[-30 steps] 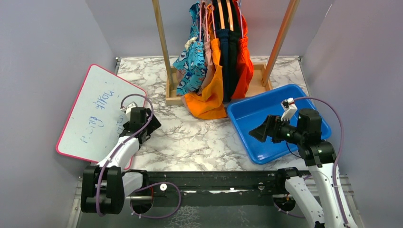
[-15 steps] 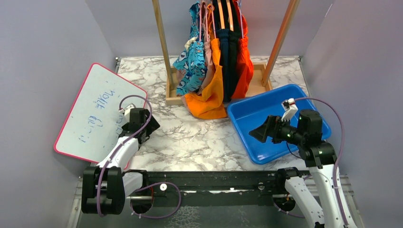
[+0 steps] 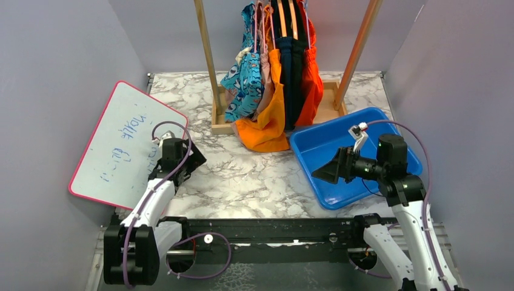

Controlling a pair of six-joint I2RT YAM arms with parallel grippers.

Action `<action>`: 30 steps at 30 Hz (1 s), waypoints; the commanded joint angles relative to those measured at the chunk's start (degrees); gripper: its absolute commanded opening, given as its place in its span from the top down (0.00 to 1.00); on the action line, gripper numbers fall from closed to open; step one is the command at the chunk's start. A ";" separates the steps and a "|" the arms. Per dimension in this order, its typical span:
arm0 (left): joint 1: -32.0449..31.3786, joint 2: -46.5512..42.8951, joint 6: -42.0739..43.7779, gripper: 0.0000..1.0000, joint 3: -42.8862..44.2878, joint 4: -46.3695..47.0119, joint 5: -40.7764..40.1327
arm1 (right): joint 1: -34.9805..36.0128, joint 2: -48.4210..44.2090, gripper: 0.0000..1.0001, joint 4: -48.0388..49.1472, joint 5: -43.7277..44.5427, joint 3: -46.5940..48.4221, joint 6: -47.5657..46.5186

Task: Remove the shorts from the hanger
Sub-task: Move the distractor to the corner of the board, then move the basket to the corner of the board.

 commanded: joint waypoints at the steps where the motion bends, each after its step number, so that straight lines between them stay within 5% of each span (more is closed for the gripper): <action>1: 0.17 -3.84 1.10 0.01 2.35 1.60 12.00 | 0.26 3.30 0.07 2.58 -9.00 2.87 -1.51; 10: -0.04 -8.62 4.54 0.01 5.19 2.20 25.35 | 4.95 9.04 0.11 3.09 -3.98 5.23 -0.82; 20: -0.10 -11.20 11.45 0.01 11.40 -2.30 30.21 | 43.65 25.41 0.10 5.79 43.59 11.40 7.84; 24: -0.09 -14.39 14.27 0.01 10.25 -3.22 28.92 | 48.67 36.07 0.05 4.52 54.97 15.01 8.93; 30: -0.09 -16.35 16.58 0.01 8.76 -4.34 27.88 | 49.13 38.59 0.01 5.18 68.92 11.74 12.86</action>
